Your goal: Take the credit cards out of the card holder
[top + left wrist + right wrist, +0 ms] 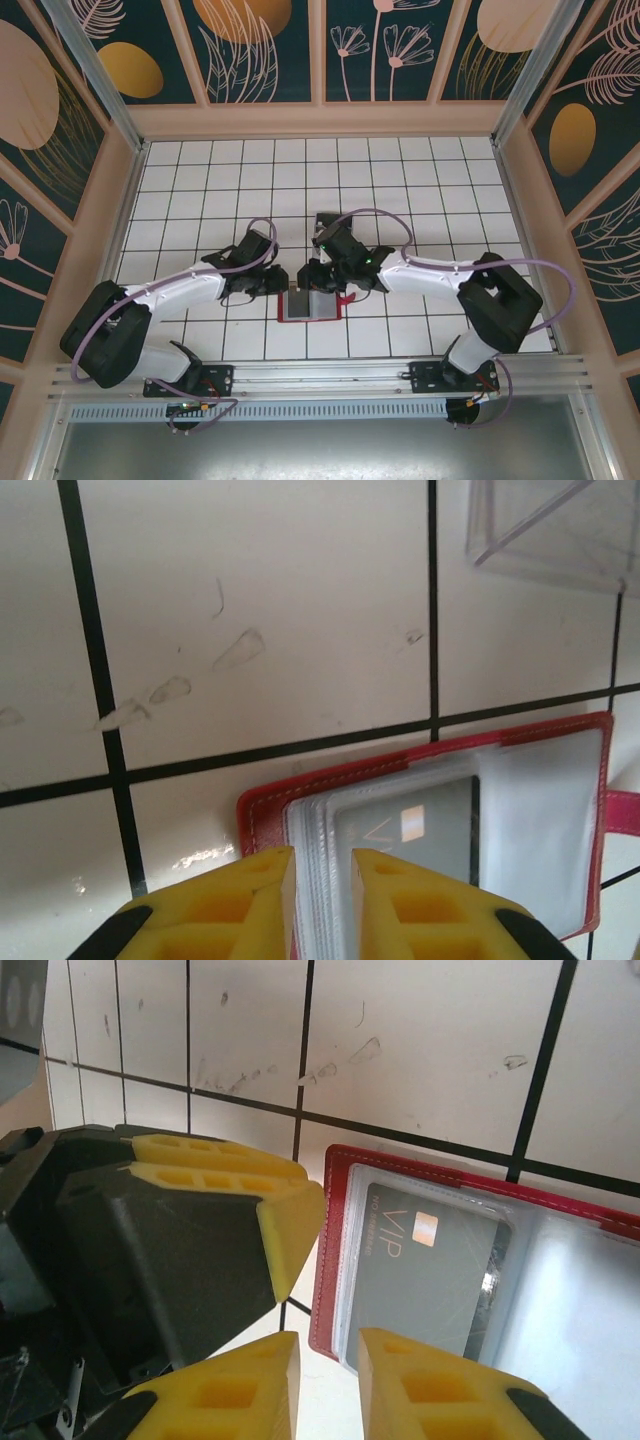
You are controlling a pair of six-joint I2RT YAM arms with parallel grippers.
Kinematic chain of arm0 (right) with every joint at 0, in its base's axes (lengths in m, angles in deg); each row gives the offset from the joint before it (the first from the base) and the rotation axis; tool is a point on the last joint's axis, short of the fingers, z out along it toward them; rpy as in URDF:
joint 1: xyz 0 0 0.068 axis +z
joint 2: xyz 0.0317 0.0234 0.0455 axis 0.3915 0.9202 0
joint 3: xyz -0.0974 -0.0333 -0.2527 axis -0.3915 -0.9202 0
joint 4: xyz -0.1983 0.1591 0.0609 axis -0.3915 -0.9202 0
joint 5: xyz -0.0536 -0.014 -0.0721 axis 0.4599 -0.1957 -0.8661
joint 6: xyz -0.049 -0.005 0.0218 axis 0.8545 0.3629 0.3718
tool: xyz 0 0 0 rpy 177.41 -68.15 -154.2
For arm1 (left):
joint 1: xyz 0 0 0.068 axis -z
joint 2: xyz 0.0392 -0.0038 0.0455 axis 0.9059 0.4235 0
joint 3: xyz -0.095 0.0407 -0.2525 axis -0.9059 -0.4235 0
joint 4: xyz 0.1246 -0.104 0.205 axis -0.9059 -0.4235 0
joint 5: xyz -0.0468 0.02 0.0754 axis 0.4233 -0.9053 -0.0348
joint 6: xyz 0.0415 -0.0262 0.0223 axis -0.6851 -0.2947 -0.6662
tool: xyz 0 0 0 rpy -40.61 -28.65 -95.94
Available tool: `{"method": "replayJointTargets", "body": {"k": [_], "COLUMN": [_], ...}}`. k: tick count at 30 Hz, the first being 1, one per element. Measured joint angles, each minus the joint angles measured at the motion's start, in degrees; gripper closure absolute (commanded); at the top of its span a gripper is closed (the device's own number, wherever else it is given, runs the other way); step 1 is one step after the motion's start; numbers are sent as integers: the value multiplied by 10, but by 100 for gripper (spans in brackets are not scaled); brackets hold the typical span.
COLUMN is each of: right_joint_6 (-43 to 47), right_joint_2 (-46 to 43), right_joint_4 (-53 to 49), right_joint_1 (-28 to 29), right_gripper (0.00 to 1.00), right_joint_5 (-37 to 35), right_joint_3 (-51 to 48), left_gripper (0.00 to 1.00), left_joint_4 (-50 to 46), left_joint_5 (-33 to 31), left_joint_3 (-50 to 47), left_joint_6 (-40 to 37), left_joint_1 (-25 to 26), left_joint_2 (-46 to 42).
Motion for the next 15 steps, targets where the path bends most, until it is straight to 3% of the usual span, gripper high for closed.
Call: {"method": "replayJointTargets", "body": {"k": [15], "right_joint_6": [-9], "right_joint_2": [47], "right_joint_4": [50], "right_joint_1": [-14], "right_gripper": [80], "right_joint_5": [49], "right_joint_3": [-46], "left_gripper": [75], "left_joint_4": [5], "left_joint_5": [52], "left_joint_3": [-4], "left_joint_6": [-39], "left_joint_1": [0], "left_joint_2": [22]}}
